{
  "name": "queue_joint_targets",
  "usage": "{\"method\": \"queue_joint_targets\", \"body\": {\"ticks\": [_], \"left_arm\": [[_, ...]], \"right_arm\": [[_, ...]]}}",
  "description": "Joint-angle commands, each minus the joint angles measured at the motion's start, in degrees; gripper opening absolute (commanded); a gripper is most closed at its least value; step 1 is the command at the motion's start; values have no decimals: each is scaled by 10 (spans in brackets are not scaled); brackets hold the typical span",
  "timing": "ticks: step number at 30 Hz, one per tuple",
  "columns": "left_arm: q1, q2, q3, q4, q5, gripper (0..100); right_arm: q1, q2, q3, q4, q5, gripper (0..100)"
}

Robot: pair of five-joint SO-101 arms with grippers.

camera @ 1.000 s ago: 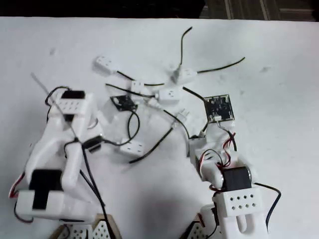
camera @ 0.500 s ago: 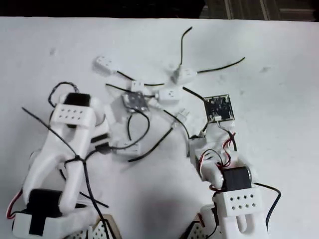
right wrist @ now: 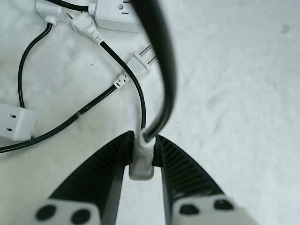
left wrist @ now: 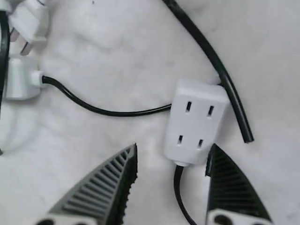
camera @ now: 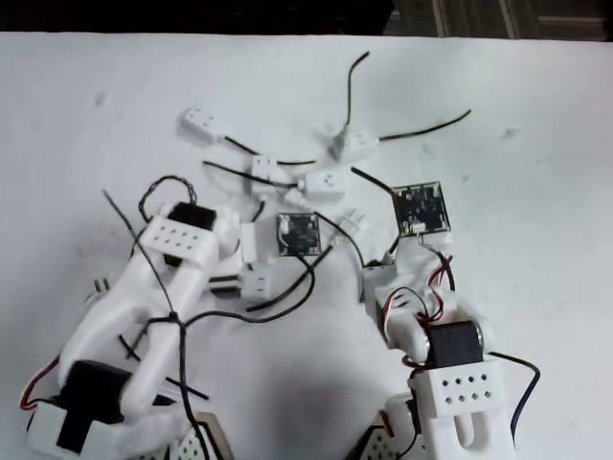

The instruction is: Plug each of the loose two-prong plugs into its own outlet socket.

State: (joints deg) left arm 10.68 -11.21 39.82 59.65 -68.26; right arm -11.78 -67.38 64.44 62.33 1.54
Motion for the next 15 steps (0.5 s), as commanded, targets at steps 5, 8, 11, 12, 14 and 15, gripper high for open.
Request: {"method": "queue_joint_targets", "body": {"ticks": [5, 8, 11, 12, 14, 15], "left_arm": [[24, 112, -54, -11, -4, 241], [20, 125, -71, -7, 6, 209], [20, 120, -70, -8, 12, 139], [20, 116, -70, -7, 13, 107], [20, 109, -70, -4, 23, 27], [20, 103, -71, 1, 43, 16]], "right_arm": [[0, 3, -3, -7, 1, 17], [0, 3, -3, -7, 1, 17], [0, 3, -3, -7, 1, 17], [0, 3, -3, -7, 1, 17], [0, 3, -3, -7, 1, 17], [0, 3, -3, -7, 1, 17]]}}
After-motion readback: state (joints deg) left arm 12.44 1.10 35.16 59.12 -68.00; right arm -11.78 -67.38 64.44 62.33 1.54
